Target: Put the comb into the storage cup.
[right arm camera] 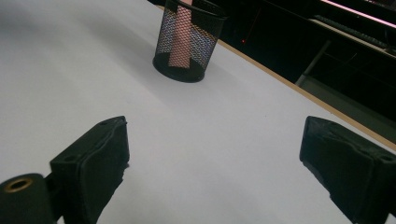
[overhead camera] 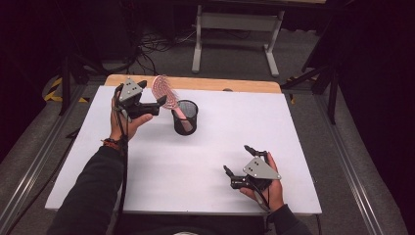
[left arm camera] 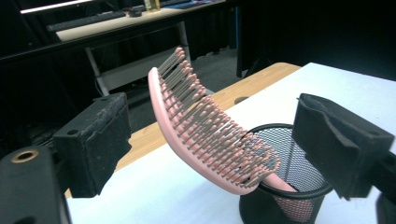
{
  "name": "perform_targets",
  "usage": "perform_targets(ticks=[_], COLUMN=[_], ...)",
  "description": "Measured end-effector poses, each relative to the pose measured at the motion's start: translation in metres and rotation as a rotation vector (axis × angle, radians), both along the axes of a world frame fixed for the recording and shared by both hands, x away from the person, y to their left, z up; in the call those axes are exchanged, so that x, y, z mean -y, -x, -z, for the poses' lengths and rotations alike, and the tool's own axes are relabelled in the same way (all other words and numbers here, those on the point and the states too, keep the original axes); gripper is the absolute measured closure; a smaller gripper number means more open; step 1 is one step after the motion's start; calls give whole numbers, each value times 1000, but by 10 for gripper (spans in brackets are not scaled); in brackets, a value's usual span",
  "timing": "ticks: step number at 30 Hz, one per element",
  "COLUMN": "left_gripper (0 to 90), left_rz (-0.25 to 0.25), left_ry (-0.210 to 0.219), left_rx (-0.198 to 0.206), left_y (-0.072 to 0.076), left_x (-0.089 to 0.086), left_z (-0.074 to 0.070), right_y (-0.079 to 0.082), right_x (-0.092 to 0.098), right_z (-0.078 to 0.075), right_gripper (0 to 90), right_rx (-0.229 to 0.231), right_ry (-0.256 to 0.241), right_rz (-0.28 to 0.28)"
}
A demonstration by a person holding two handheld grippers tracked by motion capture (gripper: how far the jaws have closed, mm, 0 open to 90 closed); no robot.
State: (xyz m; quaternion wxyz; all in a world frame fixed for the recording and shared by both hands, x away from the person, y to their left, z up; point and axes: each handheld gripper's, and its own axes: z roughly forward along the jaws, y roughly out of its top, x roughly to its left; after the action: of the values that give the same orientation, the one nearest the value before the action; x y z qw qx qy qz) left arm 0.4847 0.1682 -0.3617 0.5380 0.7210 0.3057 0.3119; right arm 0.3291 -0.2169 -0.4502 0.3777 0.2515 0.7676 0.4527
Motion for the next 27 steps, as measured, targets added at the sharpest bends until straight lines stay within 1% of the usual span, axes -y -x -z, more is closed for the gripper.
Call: perform_targets(ticks=[1,4,12,13,16,19,25,27], left_gripper=[100,73,52,50,45,44,46,46], left_rz=[1,3,12,14,22,26,36,36], left_ry=[-4,-12,-28,-31,-17,-23,-17,-29], left_rx=[3,8,8,13,15,14,23,25], left_y=[0,1,4,5,6,8,12,14], left_x=[0,0,0,-1,-1,-2,-7,-8], left_z=[0,-1,-2,-2,-3,-3,-3,-3], right_y=[1,1,1,1,1,1,1,1], right_x=[0,0,0,0,-1,-1,-1,-1], right_z=[-1,-1,-1,-1,-1,-1,-1,-1], right_gripper=[92,92,92,93,93,93,93,93], right_rx=[9,14,12,12,12,10,9,9], right_ry=[-6,-6,-4,-4,-2,-1,-1,-1], right_rz=[-1,0,1,2,0,1,3,3])
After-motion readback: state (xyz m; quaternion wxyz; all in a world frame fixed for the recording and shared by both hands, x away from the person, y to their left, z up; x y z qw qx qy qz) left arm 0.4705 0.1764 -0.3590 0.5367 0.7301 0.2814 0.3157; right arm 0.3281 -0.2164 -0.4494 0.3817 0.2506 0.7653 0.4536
